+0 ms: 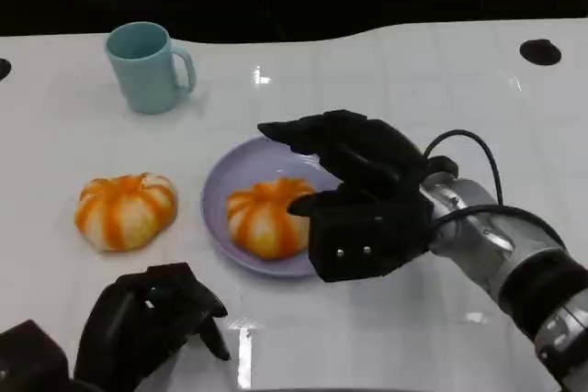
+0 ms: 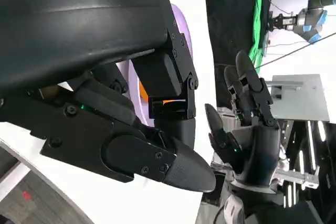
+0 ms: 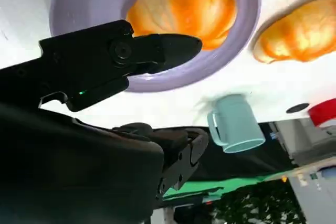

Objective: Grasp the bread from the table and place it into the plate.

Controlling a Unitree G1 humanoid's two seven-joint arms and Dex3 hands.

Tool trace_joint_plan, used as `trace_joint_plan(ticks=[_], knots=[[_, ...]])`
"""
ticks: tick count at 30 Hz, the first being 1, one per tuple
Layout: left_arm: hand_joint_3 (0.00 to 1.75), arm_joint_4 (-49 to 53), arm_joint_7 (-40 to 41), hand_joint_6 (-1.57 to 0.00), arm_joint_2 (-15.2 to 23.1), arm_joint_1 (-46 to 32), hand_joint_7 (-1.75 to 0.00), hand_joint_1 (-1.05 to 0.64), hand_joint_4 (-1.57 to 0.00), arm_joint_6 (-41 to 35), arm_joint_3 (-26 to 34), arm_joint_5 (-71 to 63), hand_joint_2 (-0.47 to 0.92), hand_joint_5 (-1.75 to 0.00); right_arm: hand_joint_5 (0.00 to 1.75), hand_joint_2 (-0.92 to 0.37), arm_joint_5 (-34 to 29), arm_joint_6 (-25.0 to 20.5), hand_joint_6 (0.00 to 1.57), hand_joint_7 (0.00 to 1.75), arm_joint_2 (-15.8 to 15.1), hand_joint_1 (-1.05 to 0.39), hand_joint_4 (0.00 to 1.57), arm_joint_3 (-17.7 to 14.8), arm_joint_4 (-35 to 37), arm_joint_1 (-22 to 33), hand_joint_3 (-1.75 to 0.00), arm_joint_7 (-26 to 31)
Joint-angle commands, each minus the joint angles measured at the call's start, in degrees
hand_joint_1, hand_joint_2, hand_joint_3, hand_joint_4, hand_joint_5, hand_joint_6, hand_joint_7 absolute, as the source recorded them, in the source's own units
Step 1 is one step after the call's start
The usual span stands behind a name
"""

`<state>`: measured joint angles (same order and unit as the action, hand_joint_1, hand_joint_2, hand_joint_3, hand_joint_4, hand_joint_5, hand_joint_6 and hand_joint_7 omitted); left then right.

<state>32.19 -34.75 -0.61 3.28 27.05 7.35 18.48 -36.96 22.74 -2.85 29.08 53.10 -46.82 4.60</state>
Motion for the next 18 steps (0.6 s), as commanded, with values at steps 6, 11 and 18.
trace_joint_plan(ticks=[6, 11, 18], knots=[[0.05, -0.25, 0.65, -1.23, 0.41, -0.46, -0.74, -0.95, -1.18, 0.27, 0.14, -0.25, 0.92, -1.18, 0.27, -0.92, 8.16, 3.17, 0.23, 0.03, -3.98, -0.70, 0.12, -5.22, -14.68, 10.24, -0.24, -4.07], [0.05, 0.45, 0.75, -1.23, 0.31, -0.07, -0.74, -0.94, -1.18, 0.90, 0.18, -0.46, 0.92, -1.18, 0.41, -0.92, 12.68, 8.53, 0.38, 0.09, -3.18, -0.58, 0.36, -9.12, -17.78, 16.94, -0.22, -0.40], [0.07, 1.68, 0.56, -1.22, 0.25, 0.45, -0.74, -0.94, -1.17, 2.13, 0.20, -0.60, 0.92, -1.17, 0.93, -0.92, 19.83, 21.96, 0.72, 0.28, -2.65, -0.38, 0.56, -13.47, -19.18, 25.06, -0.30, 1.68]])
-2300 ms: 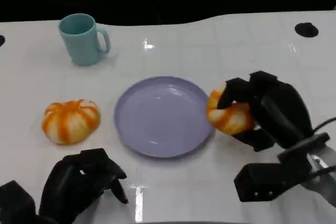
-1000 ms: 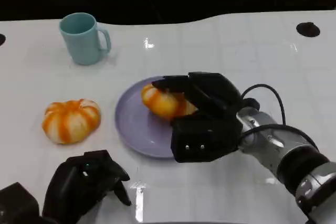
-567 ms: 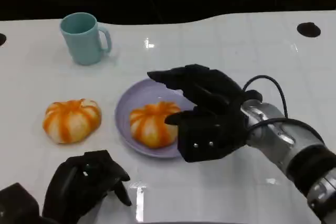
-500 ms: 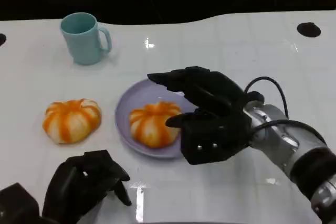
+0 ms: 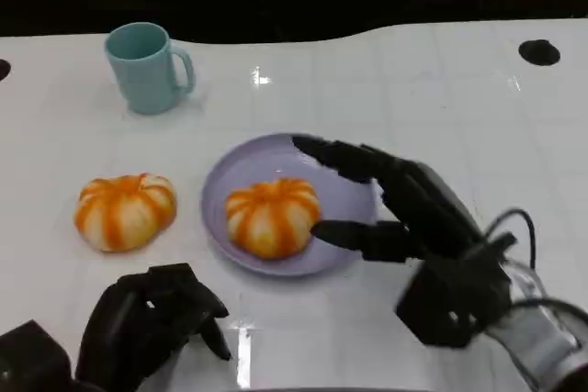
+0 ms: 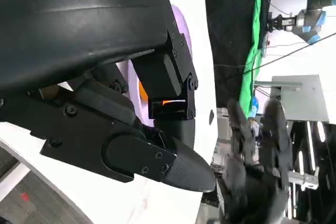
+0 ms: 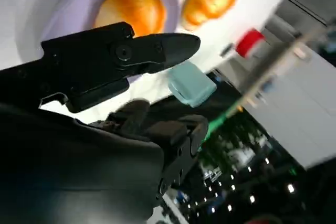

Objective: Grasp the bread from the table and place it into the plate.

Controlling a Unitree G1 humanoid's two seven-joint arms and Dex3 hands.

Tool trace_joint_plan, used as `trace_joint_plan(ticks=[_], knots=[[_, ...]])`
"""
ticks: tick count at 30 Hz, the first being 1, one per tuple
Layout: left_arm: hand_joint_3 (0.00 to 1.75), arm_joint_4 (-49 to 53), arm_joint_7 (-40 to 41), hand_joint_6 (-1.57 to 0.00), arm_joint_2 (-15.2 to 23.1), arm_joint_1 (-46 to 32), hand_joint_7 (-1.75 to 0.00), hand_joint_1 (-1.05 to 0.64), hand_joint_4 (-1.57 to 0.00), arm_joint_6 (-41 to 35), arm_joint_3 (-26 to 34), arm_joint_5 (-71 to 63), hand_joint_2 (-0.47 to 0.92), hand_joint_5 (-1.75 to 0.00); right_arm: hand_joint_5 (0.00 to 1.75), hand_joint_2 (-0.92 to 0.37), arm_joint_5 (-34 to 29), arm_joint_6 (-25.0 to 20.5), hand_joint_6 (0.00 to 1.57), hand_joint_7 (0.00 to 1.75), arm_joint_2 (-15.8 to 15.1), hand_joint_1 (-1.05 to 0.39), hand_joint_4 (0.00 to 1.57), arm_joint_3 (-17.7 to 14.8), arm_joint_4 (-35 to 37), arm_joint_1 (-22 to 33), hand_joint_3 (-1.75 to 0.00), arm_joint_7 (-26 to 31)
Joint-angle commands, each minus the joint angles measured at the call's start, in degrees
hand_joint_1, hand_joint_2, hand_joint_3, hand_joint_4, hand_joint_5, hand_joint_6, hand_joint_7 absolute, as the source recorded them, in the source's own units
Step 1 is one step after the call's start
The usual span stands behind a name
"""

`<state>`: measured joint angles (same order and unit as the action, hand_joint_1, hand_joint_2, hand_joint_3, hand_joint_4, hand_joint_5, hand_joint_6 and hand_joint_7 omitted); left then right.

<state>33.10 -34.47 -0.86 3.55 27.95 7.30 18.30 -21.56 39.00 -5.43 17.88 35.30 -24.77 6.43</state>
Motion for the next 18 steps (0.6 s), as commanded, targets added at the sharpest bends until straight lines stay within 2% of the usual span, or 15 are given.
trace_joint_plan(ticks=[1, 2, 4, 6, 7, 8, 10, 11, 12, 15, 18], knots=[[0.08, 0.77, 0.41, -1.21, 0.49, 0.19, -0.74, -0.94, -1.17, 1.10, 0.21, -0.44, 0.92, -1.17, 0.98, -0.92, 6.36, 7.40, 0.74, 0.30, -0.01, -0.37, 0.58, -2.82, -1.64, 4.27, -0.31, -0.98], [0.07, 0.70, 0.54, -1.21, 0.47, 0.18, -0.74, -0.95, -1.17, 0.93, 0.17, -0.46, 0.92, -1.17, 1.11, -0.92, 7.84, 8.66, 0.79, 0.38, 0.07, -0.34, 0.59, -3.25, -1.76, 5.13, -0.31, -1.73], [0.07, 0.23, 0.98, -1.21, 0.50, 0.02, -0.74, -0.95, -1.17, 0.37, 0.00, -0.70, 0.92, -1.17, 1.22, -0.92, 11.56, 10.82, 0.82, 0.47, 0.38, -0.31, 0.62, -4.02, -1.97, 6.95, -0.31, -3.93], [0.07, 0.05, 1.10, -1.21, 0.48, 0.03, -0.75, -0.95, -1.17, 0.11, -0.04, -0.64, 0.92, -1.17, 1.34, -0.92, 14.08, 12.59, 0.79, 0.70, 0.40, -0.29, 0.66, -4.63, -2.18, 8.60, -0.35, -5.63], [0.07, 0.06, 1.04, -1.21, 0.45, 0.06, -0.75, -0.95, -1.17, 0.12, -0.02, -0.54, 0.92, -1.17, 1.39, -0.89, 14.64, 13.43, 0.78, 0.81, 0.26, -0.26, 0.67, -4.95, -2.28, 9.29, -0.41, -6.20], [0.06, 0.03, 1.02, -1.20, 0.42, 0.04, -0.75, -0.95, -1.17, 0.18, 0.00, -0.49, 0.92, -1.17, 1.42, -0.79, 14.83, 14.41, 0.77, 0.93, 0.04, -0.23, 0.69, -5.35, -2.40, 10.06, -0.60, -6.56], [0.06, 0.04, 0.96, -1.20, 0.41, 0.01, -0.75, -0.95, -1.17, 0.33, 0.02, -0.48, 0.92, -1.17, 1.45, -0.66, 15.54, 15.53, 0.79, 1.04, -0.23, -0.19, 0.71, -6.09, -2.89, 11.59, -0.86, -7.56], [0.06, 0.04, 0.90, -1.20, 0.42, 0.00, -0.74, -0.95, -1.16, 0.38, 0.02, -0.45, 0.92, -1.17, 1.41, -0.57, 16.09, 15.79, 0.83, 1.10, -0.38, -0.18, 0.75, -6.40, -3.32, 12.48, -1.05, -8.15], [0.06, 0.08, 0.87, -1.20, 0.44, 0.03, -0.74, -0.95, -1.16, 0.38, 0.03, -0.44, 0.92, -1.17, 1.40, -0.52, 16.59, 15.82, 0.85, 1.12, -0.47, -0.17, 0.77, -6.65, -3.74, 13.17, -1.15, -8.74], [0.06, -0.15, 1.13, -1.20, 0.42, 0.00, -0.75, -0.95, -1.16, 0.02, 0.05, -0.45, 0.92, -1.17, 1.42, -0.43, 18.26, 15.64, 0.86, 1.19, -1.30, -0.17, 0.80, -7.60, -6.00, 16.15, -1.34, -10.76], [0.06, -0.21, 1.14, -1.20, 0.46, 0.02, -0.75, -0.95, -1.16, -0.06, 0.02, -0.51, 0.92, -1.17, 1.46, -0.39, 19.72, 15.53, 0.85, 1.24, -1.60, -0.15, 0.81, -8.52, -7.29, 18.13, -1.39, -12.35]])
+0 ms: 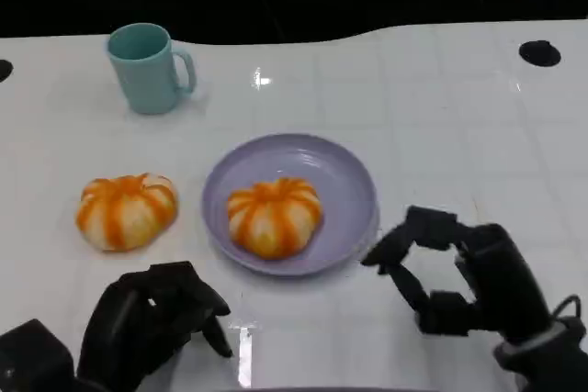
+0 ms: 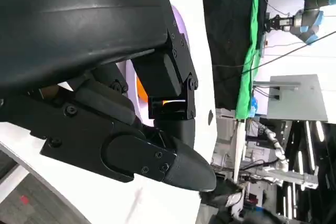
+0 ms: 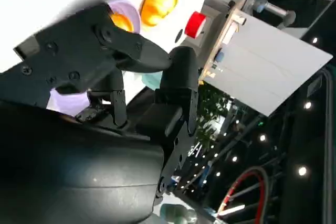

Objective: Grasp the bread from the table and place it into the plate.

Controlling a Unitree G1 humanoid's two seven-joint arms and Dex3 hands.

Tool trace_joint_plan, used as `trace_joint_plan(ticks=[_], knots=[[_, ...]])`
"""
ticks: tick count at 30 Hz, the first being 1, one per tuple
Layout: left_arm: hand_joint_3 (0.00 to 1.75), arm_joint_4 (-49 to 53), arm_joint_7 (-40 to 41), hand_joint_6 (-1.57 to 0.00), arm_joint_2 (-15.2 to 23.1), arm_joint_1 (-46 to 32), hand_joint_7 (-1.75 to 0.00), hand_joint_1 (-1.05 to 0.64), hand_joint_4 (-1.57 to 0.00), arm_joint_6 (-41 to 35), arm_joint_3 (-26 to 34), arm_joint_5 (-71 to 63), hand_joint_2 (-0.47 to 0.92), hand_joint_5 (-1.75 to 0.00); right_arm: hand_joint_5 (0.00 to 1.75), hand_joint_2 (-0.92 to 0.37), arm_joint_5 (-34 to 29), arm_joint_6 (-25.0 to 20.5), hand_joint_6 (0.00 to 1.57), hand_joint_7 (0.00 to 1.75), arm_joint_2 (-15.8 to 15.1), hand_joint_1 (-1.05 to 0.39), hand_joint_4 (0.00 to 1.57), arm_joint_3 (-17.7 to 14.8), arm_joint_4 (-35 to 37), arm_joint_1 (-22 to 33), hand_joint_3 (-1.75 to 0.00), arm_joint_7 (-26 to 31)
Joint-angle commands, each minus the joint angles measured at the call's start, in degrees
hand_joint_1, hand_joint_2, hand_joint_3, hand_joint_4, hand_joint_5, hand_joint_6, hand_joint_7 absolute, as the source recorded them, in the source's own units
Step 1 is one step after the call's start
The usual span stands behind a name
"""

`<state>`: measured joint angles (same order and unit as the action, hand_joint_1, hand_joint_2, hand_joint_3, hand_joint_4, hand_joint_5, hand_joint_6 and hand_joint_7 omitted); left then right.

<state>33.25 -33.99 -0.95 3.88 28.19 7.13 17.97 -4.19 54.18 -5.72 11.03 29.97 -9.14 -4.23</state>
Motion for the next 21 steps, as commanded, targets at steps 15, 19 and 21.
trace_joint_plan(ticks=[15, 19, 21], knots=[[0.07, 0.35, -0.03, -1.20, 0.83, 0.06, -0.75, -0.94, -1.16, 0.21, 0.37, 0.00, 0.92, -1.18, 1.54, -0.47, 5.09, -1.27, 0.80, 1.28, -1.82, -0.24, 0.77, -5.55, -5.23, 9.36, -1.18, -6.04], [0.07, 0.44, 0.10, -1.20, 1.10, 0.02, -0.75, -0.94, -1.16, 0.14, 0.47, -0.09, 0.92, -1.19, 1.58, -0.52, 4.00, -0.43, 0.79, 1.30, -1.74, -0.26, 0.76, -6.42, -2.09, 8.71, -1.10, -5.65], [0.07, 0.65, 0.05, -1.20, 1.15, 0.10, -0.75, -0.94, -1.16, 0.27, 0.51, -0.10, 0.92, -1.19, 1.60, -0.55, 3.67, -0.26, 0.79, 1.31, -1.74, -0.28, 0.76, -6.79, -0.80, 8.36, -1.05, -5.62]])
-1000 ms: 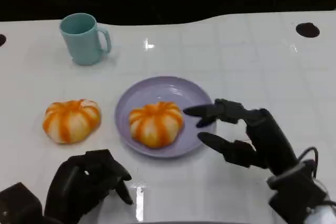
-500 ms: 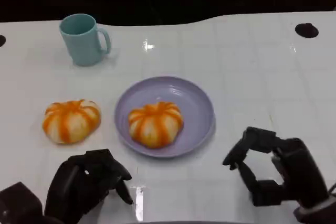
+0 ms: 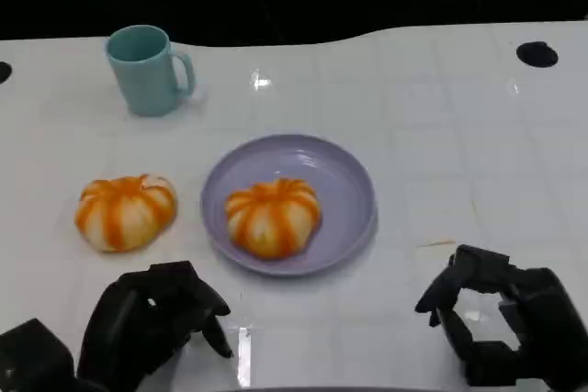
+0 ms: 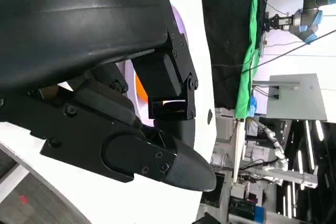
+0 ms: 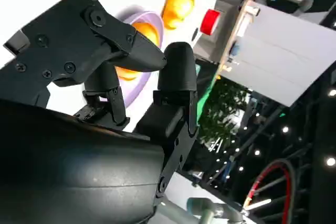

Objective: Grasp the bread from the table and place it into the plate.

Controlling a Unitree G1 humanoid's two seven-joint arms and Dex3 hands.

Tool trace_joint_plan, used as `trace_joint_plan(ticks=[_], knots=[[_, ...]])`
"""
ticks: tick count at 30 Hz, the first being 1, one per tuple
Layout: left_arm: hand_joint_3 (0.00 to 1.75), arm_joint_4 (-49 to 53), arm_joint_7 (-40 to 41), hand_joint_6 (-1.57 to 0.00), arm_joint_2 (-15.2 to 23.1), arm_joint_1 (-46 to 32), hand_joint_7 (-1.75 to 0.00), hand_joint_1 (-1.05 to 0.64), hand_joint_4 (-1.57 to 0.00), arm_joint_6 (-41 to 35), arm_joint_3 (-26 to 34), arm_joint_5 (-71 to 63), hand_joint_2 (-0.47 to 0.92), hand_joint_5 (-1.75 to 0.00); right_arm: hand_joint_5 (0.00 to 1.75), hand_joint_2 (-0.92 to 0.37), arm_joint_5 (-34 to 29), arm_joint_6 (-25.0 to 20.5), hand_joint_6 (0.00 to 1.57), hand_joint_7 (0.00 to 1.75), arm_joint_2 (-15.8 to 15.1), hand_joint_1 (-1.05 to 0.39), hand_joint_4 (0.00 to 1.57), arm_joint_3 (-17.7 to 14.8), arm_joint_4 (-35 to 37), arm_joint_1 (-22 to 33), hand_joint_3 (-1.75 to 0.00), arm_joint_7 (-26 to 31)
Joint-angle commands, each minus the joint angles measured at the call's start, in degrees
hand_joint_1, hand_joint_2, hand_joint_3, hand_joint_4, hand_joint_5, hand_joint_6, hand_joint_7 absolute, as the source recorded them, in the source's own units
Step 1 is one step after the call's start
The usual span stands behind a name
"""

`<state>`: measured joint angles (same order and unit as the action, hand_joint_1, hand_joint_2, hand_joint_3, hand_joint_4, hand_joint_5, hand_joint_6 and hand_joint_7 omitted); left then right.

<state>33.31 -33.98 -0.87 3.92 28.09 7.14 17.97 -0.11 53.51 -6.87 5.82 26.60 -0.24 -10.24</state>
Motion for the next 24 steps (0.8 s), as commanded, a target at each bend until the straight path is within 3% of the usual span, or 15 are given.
trace_joint_plan(ticks=[1, 24], knots=[[0.07, 0.63, -0.05, -1.21, 1.10, 0.09, -0.75, -0.95, -1.16, 0.42, 0.49, -0.08, 0.92, -1.19, 1.60, -0.56, -0.58, 0.42, 0.79, 1.31, -0.58, -0.28, 0.76, -1.75, 2.92, -0.65, -1.04, 0.39], [0.04, 1.04, 0.26, -1.25, 0.88, 0.65, -0.68, -0.94, -1.19, 0.18, 0.58, 0.29, 0.92, -1.14, 1.65, -0.61, 0.33, 0.66, 0.80, 1.34, -0.05, -0.31, 0.77, -2.33, 3.88, -0.53, -0.94, -1.54]])
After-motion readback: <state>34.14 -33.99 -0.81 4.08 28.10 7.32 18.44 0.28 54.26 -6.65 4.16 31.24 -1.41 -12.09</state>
